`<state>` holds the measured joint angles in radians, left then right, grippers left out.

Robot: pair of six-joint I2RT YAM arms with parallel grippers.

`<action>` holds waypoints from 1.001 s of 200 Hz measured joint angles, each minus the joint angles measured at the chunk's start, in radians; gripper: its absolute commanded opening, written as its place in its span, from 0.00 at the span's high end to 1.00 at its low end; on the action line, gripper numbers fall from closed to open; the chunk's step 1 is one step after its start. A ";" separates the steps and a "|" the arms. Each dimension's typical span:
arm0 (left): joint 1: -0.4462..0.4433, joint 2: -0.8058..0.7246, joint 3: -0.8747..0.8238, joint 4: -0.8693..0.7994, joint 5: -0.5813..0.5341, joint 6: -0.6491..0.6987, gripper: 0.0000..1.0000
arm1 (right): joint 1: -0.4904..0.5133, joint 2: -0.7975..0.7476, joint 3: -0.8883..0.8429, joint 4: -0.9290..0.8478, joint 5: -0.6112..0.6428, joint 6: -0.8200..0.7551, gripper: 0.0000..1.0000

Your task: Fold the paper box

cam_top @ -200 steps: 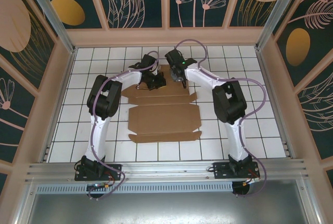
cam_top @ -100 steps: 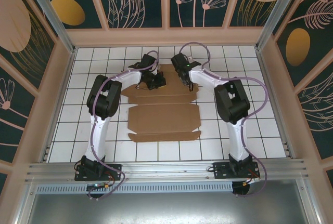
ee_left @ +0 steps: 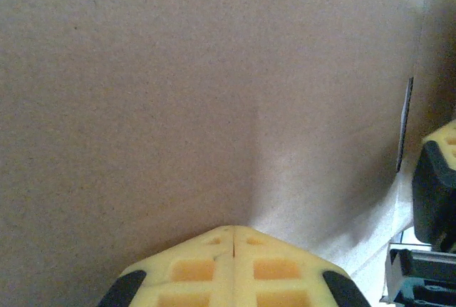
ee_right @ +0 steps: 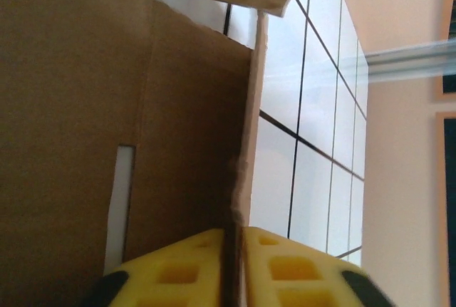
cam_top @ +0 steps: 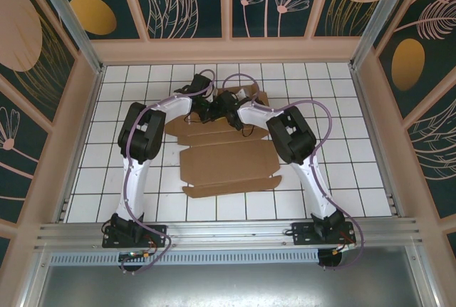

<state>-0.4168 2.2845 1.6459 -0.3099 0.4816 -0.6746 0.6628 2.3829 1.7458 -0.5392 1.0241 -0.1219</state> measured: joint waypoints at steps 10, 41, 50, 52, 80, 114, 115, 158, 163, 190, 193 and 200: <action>0.000 0.000 0.000 0.000 0.000 0.000 1.00 | -0.004 -0.014 -0.013 0.006 -0.031 0.020 0.65; 0.000 0.000 0.000 0.001 0.005 0.000 1.00 | -0.047 -0.187 -0.120 0.032 -0.238 0.101 0.47; 0.000 0.000 0.000 0.003 0.006 0.000 1.00 | -0.071 -0.272 -0.164 0.055 -0.321 0.129 0.40; -0.001 0.000 0.000 0.003 0.006 0.000 1.00 | -0.074 -0.285 -0.171 0.059 -0.335 0.128 0.38; -0.008 0.000 0.000 0.014 0.016 0.000 1.00 | -0.147 -0.550 -0.267 0.145 -0.580 0.201 0.30; -0.032 -0.005 -0.003 0.054 0.068 0.000 0.93 | -0.164 -0.696 -0.340 0.253 -0.823 0.279 0.31; -0.032 -0.007 -0.004 0.056 0.070 0.000 0.93 | -0.163 -0.698 -0.343 0.254 -0.830 0.282 0.31; 0.005 -0.204 -0.110 0.114 0.067 -0.013 0.62 | -0.155 -0.700 -0.479 0.322 -0.959 0.341 0.30; 0.014 -0.234 -0.121 0.116 0.059 -0.013 0.61 | -0.154 -0.700 -0.499 0.335 -0.967 0.344 0.29; 0.077 -0.406 -0.203 0.143 -0.006 -0.011 0.52 | -0.154 -0.667 -0.533 0.383 -0.992 0.362 0.24; 0.085 -0.422 -0.216 0.148 -0.015 -0.013 0.51 | -0.152 -0.656 -0.525 0.380 -0.991 0.364 0.23; 0.104 -0.454 -0.246 0.154 -0.032 -0.014 0.51 | -0.149 -0.619 -0.500 0.376 -0.986 0.363 0.19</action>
<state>-0.3130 1.8309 1.3994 -0.1562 0.4492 -0.6891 0.5140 1.7638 1.2461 -0.1635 0.0376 0.2413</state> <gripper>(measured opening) 0.481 0.764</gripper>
